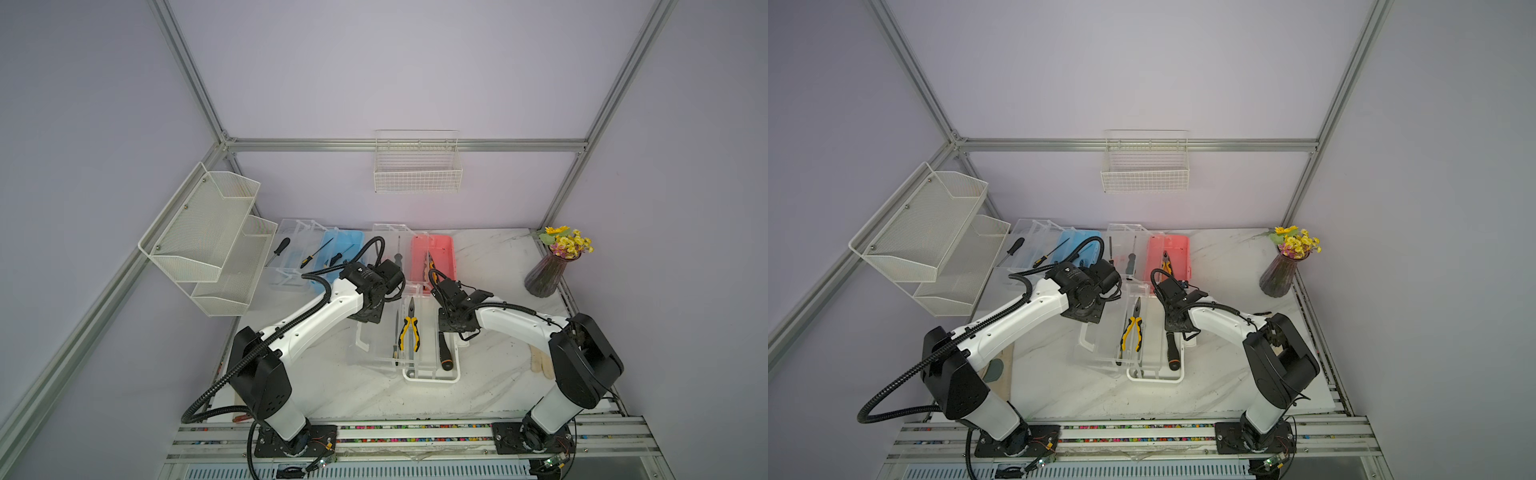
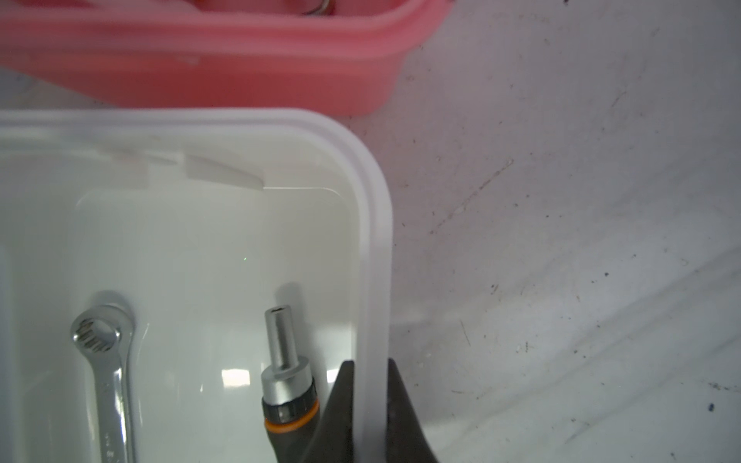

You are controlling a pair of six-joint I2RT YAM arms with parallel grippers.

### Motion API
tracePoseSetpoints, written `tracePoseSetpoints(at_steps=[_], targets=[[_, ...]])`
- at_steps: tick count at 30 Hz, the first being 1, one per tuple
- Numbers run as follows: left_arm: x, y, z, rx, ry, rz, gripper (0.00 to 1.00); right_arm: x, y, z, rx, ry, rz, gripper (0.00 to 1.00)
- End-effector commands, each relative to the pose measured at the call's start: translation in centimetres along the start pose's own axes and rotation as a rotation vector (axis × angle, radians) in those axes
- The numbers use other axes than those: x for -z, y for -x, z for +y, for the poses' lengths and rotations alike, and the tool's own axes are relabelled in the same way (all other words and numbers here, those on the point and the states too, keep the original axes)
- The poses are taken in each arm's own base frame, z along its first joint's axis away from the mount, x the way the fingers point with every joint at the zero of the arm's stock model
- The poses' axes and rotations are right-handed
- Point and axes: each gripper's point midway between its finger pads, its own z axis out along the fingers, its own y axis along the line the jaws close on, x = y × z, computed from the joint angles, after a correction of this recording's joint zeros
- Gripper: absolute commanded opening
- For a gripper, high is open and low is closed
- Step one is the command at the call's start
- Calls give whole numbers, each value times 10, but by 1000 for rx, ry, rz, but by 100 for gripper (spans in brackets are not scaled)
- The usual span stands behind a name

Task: Close toolboxes
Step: Close the toolbox lid.

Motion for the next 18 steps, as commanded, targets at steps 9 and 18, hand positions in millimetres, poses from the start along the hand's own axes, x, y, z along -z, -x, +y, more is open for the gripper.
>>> tracePoseSetpoints(at_steps=[9, 18], targets=[[60, 33, -59, -23, -238, -132, 27, 4, -5, 43, 28, 159, 23, 16], [57, 40, -85, -43, -272, -123, 30, 10, -10, 50, 20, 228, 32, 37]])
